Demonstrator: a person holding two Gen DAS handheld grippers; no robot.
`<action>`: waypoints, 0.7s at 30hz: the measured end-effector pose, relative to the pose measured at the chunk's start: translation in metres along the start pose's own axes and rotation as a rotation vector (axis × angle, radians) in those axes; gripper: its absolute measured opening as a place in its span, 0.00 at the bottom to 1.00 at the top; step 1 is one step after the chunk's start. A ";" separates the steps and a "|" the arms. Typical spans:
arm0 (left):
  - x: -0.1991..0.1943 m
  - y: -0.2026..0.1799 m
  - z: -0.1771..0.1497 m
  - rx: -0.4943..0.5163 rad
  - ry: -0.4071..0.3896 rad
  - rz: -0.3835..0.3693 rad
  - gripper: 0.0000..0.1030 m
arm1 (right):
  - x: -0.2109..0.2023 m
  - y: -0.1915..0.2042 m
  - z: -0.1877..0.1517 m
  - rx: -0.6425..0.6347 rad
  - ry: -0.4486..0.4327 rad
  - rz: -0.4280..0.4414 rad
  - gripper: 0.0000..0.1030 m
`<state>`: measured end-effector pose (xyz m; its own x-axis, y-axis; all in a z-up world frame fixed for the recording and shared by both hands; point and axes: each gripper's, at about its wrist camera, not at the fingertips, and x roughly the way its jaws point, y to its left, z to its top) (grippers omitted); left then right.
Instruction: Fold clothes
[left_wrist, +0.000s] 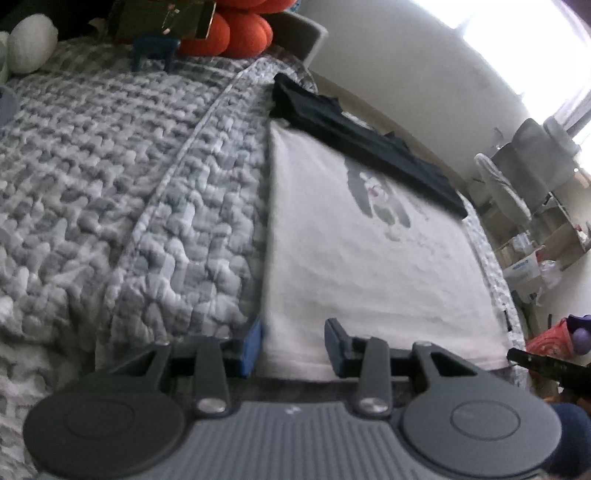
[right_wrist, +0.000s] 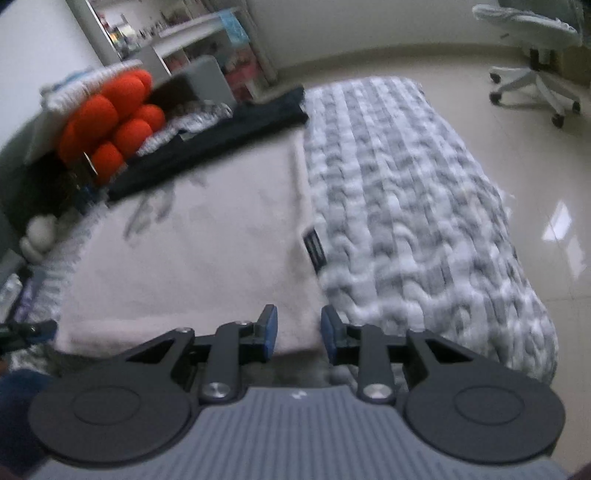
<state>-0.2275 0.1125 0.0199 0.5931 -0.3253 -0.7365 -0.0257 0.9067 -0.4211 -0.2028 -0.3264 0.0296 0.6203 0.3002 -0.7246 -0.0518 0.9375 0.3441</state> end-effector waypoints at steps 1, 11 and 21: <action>0.001 0.000 0.000 -0.002 0.000 0.006 0.37 | 0.001 0.001 0.000 0.000 0.000 0.001 0.31; 0.010 0.007 -0.003 -0.012 0.010 0.044 0.27 | 0.006 0.007 -0.002 -0.013 -0.008 -0.004 0.29; 0.006 -0.001 -0.004 0.049 0.028 0.118 0.03 | -0.001 0.012 -0.006 -0.030 -0.041 -0.037 0.11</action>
<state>-0.2274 0.1085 0.0138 0.5659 -0.2222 -0.7940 -0.0543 0.9509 -0.3048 -0.2089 -0.3145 0.0312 0.6540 0.2585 -0.7109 -0.0514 0.9528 0.2992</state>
